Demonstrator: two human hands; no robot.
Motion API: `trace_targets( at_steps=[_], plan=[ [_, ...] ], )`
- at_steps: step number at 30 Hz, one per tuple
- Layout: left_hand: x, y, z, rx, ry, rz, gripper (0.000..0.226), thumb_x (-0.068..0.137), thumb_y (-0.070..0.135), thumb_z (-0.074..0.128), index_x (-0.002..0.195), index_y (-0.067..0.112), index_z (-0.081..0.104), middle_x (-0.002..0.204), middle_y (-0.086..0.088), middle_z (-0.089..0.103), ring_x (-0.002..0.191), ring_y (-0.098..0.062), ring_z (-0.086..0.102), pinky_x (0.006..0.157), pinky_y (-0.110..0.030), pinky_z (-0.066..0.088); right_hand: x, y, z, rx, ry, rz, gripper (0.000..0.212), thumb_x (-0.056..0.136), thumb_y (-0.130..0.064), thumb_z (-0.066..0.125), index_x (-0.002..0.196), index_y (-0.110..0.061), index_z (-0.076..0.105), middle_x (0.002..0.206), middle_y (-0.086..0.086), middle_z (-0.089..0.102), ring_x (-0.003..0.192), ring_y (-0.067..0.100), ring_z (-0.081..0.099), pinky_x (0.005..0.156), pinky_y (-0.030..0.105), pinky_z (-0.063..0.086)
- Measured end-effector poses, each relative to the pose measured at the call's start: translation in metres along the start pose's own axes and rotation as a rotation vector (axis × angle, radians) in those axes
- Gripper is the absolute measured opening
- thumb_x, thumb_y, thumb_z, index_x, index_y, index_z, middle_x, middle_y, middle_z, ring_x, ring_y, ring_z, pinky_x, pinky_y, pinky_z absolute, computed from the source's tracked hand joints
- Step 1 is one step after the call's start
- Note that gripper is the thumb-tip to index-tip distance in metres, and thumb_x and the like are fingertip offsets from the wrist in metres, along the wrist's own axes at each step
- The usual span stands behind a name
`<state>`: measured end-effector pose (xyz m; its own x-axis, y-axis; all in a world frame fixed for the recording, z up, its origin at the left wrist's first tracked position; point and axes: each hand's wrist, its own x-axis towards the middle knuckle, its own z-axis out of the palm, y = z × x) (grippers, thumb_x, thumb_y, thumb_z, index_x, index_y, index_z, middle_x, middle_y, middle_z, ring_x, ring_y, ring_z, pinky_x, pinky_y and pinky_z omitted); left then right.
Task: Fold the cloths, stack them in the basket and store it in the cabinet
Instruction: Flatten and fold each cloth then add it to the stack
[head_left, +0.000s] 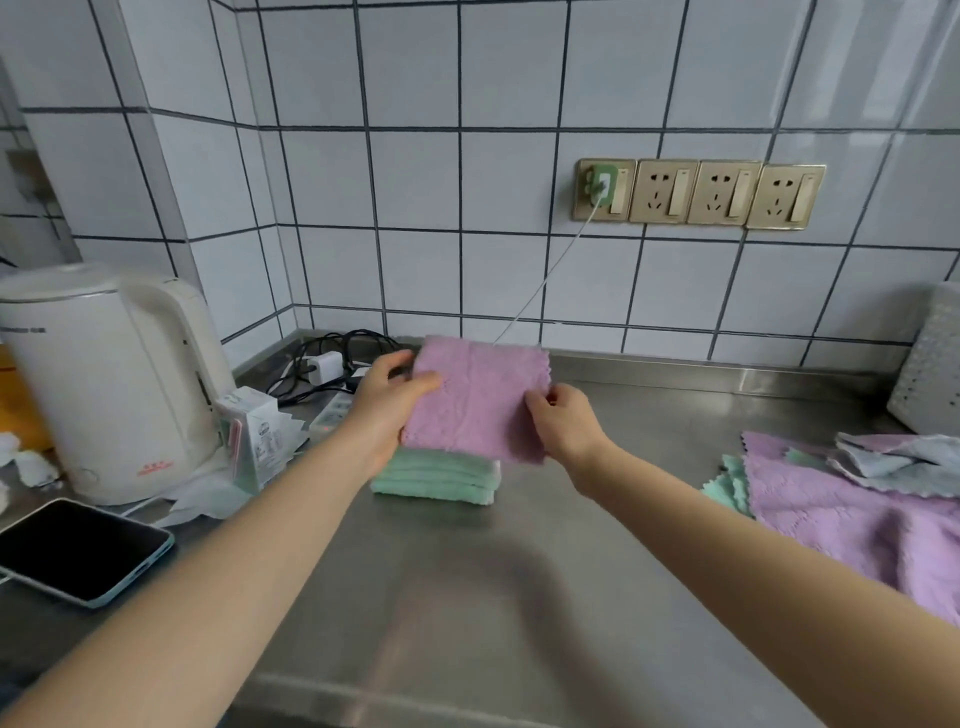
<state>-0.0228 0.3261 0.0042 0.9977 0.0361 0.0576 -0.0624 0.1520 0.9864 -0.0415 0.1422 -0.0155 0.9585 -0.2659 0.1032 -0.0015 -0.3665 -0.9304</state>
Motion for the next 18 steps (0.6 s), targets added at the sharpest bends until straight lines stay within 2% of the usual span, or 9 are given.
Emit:
trace_targets(
  at_steps=[3,5,8,10,12,14,16,18],
  plan=[
    [0.028,-0.012,-0.023,0.294,-0.002,0.035,0.074,0.078,0.002,0.072,0.14,0.022,0.037,0.122,-0.006,0.06,0.105,-0.021,0.062,0.09,-0.045,0.053,0.025,0.004,0.032,-0.016,-0.006,0.054,0.024,0.093,-0.021,0.044,0.071,-0.012,0.045,0.07,0.005,0.048,0.07,0.025,0.046,0.06,0.032,0.043],
    [0.036,-0.033,-0.036,0.483,0.013,0.019,0.08,0.077,0.003,0.073,0.144,0.021,0.033,0.129,-0.009,0.056,0.109,-0.023,0.058,0.089,-0.043,0.052,0.029,0.016,0.049,-0.097,-0.038,0.119,0.025,0.093,-0.021,0.044,0.074,-0.008,0.051,0.079,0.013,0.055,0.076,0.029,0.052,0.073,0.04,0.052],
    [0.039,-0.059,-0.045,0.521,0.053,0.044,0.073,0.077,0.008,0.074,0.14,0.018,0.038,0.124,-0.004,0.056,0.106,-0.018,0.054,0.078,-0.032,0.05,0.032,0.029,0.061,-0.192,-0.053,0.149,0.024,0.096,-0.023,0.043,0.094,-0.003,0.058,0.096,0.019,0.059,0.087,0.031,0.055,0.086,0.041,0.05],
    [0.04,-0.061,-0.046,0.532,0.075,0.123,0.064,0.078,0.006,0.072,0.133,0.019,0.044,0.117,0.0,0.057,0.101,-0.015,0.053,0.078,-0.031,0.048,0.033,0.025,0.061,-0.16,-0.034,0.1,0.026,0.097,-0.022,0.042,0.11,-0.003,0.055,0.107,0.019,0.059,0.098,0.034,0.056,0.09,0.042,0.049],
    [0.041,-0.056,-0.046,0.543,0.084,0.225,0.054,0.078,0.002,0.07,0.123,0.023,0.05,0.11,0.006,0.058,0.1,-0.016,0.057,0.084,-0.037,0.051,0.035,0.019,0.06,-0.144,-0.018,0.032,0.028,0.098,-0.02,0.041,0.12,-0.006,0.051,0.117,0.018,0.059,0.107,0.037,0.055,0.09,0.042,0.048],
    [0.043,-0.051,-0.048,0.56,0.086,0.291,0.047,0.078,-0.003,0.067,0.117,0.022,0.053,0.103,0.011,0.056,0.1,-0.018,0.058,0.086,-0.036,0.052,0.035,0.017,0.062,-0.173,-0.038,0.006,0.029,0.097,-0.021,0.043,0.122,-0.007,0.05,0.119,0.018,0.059,0.108,0.036,0.055,0.088,0.037,0.048],
    [0.045,-0.051,-0.054,0.66,0.062,0.281,0.046,0.079,-0.003,0.066,0.12,0.017,0.057,0.111,0.006,0.058,0.105,-0.017,0.056,0.087,-0.031,0.047,0.034,0.019,0.066,-0.224,-0.071,0.037,0.032,0.096,-0.021,0.046,0.124,-0.004,0.046,0.12,0.019,0.058,0.107,0.036,0.056,0.083,0.035,0.046],
    [0.047,-0.056,-0.06,0.779,0.026,0.216,0.043,0.082,0.003,0.065,0.122,0.017,0.06,0.125,0.0,0.058,0.109,-0.013,0.051,0.09,-0.024,0.039,0.032,0.021,0.069,-0.227,-0.073,0.046,0.035,0.095,-0.017,0.046,0.126,-0.003,0.039,0.114,0.021,0.056,0.095,0.035,0.056,0.074,0.035,0.046]
  ],
)
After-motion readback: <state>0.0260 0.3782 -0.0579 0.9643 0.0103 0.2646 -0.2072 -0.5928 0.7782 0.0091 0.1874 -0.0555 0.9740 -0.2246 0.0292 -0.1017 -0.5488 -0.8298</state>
